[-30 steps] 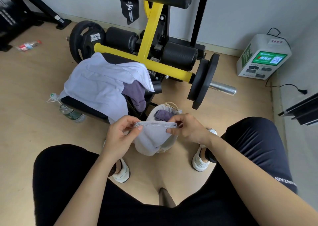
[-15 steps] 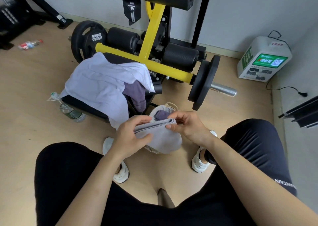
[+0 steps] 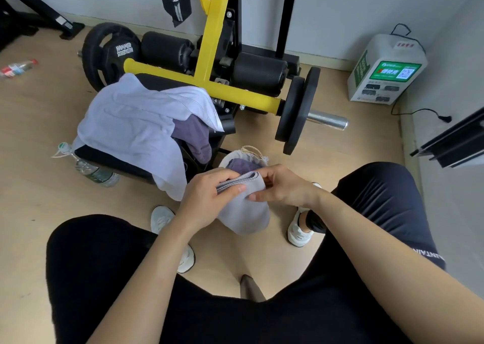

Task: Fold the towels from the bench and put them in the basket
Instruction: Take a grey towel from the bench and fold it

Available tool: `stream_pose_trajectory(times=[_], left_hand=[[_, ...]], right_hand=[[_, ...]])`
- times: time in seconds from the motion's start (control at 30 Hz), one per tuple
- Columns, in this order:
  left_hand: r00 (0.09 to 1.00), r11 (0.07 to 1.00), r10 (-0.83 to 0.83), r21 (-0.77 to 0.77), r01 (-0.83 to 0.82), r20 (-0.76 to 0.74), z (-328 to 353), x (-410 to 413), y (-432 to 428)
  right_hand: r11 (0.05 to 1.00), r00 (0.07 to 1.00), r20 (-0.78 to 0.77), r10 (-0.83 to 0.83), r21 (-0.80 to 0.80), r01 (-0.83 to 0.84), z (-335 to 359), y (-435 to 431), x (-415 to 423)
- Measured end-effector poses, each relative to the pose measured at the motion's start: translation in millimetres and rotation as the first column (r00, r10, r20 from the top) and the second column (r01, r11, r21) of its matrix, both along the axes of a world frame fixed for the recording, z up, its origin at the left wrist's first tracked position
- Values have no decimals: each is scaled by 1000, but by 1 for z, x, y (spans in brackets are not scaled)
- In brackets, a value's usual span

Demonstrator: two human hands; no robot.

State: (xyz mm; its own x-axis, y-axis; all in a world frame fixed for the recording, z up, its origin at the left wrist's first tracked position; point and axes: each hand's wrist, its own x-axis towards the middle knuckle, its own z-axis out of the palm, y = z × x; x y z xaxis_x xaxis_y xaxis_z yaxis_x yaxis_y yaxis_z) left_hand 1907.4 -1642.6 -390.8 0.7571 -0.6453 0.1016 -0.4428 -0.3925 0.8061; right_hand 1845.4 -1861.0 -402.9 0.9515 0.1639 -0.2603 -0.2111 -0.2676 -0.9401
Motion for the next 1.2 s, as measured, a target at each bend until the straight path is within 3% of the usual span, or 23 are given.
stream_pose_trajectory(times=[0.33,0.5,0.67,0.8,0.9,1.0,1.2], left_hand=[[949,920,271,-245,-305,-163,26,27,45],[888,854,416,-253,-455,-194,13,38,64],[811,776,523,-247,-580,-264,-2,47,74],[742,711,596,-228,-665,-306,-11,54,82],[687,672,634,-186,-716,-355,-17,56,86],[668,668,636,-157,-727,-386,-24,57,87],[698,720,582,-136,-681,-418,-18,47,73]], right_hand=[[969,992,-118,33,-241,-61,-24,-5,7],[928,993,-118,-25,-371,-21,-29,-17,8],[858,980,-198,-12,-506,-92,-32,-28,7],[895,974,-171,-150,-442,61,-27,-38,9],[924,936,-88,-341,-216,316,-21,-46,10],[870,866,-80,-493,-32,492,-17,-47,10],[807,810,57,-584,-73,587,-7,-37,11]])
